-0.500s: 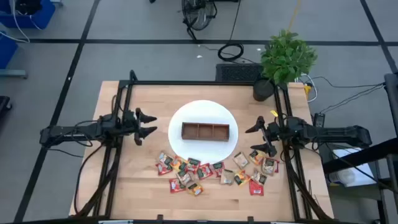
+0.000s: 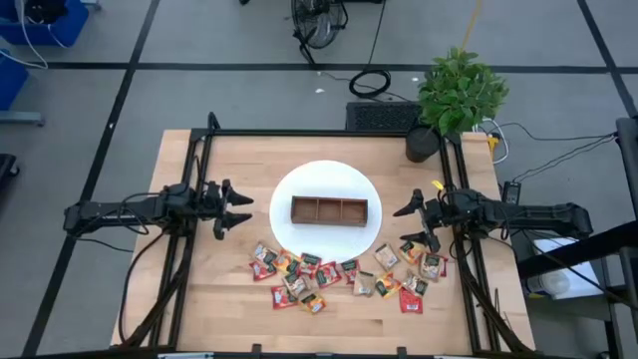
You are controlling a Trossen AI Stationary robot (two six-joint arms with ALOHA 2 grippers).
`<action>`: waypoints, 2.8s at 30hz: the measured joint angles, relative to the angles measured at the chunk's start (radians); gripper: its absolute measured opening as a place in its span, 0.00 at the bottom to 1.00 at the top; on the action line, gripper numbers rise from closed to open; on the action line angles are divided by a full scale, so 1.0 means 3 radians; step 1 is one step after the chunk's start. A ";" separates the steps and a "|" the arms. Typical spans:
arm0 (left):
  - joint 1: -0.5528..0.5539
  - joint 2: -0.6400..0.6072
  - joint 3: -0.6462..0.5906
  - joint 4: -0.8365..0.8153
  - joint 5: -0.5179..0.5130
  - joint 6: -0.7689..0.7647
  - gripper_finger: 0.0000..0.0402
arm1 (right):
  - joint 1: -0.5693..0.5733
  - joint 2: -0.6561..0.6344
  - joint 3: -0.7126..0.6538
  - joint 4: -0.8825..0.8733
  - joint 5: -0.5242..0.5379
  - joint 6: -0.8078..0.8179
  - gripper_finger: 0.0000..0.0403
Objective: Pick & Place Tea
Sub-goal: Put the yellow tea bag into the right section of the wooden organizer
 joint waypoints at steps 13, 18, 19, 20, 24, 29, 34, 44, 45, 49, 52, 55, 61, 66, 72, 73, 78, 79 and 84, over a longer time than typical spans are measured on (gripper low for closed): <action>0.0001 0.0000 0.0000 0.0000 -0.0053 -0.0011 0.63 | 0.0008 -0.0003 -0.0057 0.0171 -0.0001 0.0108 0.76; 0.0001 0.0000 0.0001 -0.0001 -0.0055 -0.0012 0.63 | 0.0008 0.0006 -0.0060 0.0166 -0.0001 0.0276 0.77; 0.0001 0.0000 0.0000 -0.0001 -0.0055 -0.0012 0.63 | 0.0008 0.0006 -0.0060 0.0179 0.0000 0.0292 0.77; 0.0001 0.0000 0.0000 -0.0001 -0.0055 -0.0013 0.63 | 0.0008 0.0006 -0.0060 0.0226 0.0011 0.0332 0.77; 0.0001 0.0000 0.0000 -0.0002 -0.0056 -0.0015 0.63 | 0.0010 0.0041 0.0091 0.0211 0.0425 0.0751 0.77; 0.0001 0.0000 0.0001 0.0004 -0.0057 -0.0020 0.63 | 0.0236 0.0468 0.0958 -0.0718 0.0815 0.0820 0.77; 0.0001 0.0001 0.0000 0.0018 -0.0059 -0.0020 0.63 | 0.0623 0.1373 0.1943 -0.2169 0.1173 0.1286 0.77; 0.0001 0.0001 0.0000 0.0014 -0.0060 -0.0019 0.63 | 0.0994 0.3018 0.2733 -0.3741 0.0817 0.2659 0.77; 0.0000 0.0001 0.0000 0.0012 -0.0060 -0.0019 0.63 | 0.1003 0.3147 0.2733 -0.3708 0.0719 0.2697 0.77; 0.0000 0.0001 0.0000 0.0018 -0.0061 -0.0020 0.63 | 0.1068 0.3526 0.2734 -0.3565 0.0620 0.2743 0.77; 0.0000 0.0000 0.0000 0.0017 -0.0061 -0.0025 0.63 | 0.1123 0.3754 0.2734 -0.3568 0.0605 0.2799 0.77; 0.0000 0.0000 0.0000 0.0018 -0.0059 -0.0026 0.63 | 0.1188 0.3927 0.2734 -0.3644 0.0609 0.2862 0.77; 0.0001 0.0000 0.0000 0.0018 -0.0061 -0.0031 0.63 | 0.1308 0.4201 0.2714 -0.3589 0.0794 0.2928 0.77; 0.0001 0.0001 0.0000 0.0019 -0.0060 -0.0031 0.63 | 0.1321 0.4307 0.2584 -0.3384 0.0702 0.2876 0.77; 0.0000 0.0001 0.0000 0.0019 -0.0061 -0.0030 0.63 | 0.1319 0.4303 0.2382 -0.3251 0.0688 0.2892 0.77; 0.0001 0.0000 0.0001 0.0017 -0.0059 -0.0030 0.63 | 0.1319 0.4299 0.2360 -0.3229 0.0687 0.2892 0.77; 0.0001 0.0001 0.0000 0.0019 -0.0061 -0.0030 0.63 | 0.1317 0.4292 0.2327 -0.3149 0.0680 0.2892 0.77; 0.0000 0.0000 0.0000 0.0020 -0.0059 -0.0030 0.63 | 0.1317 0.4292 0.2326 -0.3134 0.0680 0.2892 0.77; 0.0001 0.0000 0.0001 0.0019 -0.0059 -0.0029 0.63 | 0.1317 0.4293 0.2323 -0.3115 0.0680 0.2891 0.77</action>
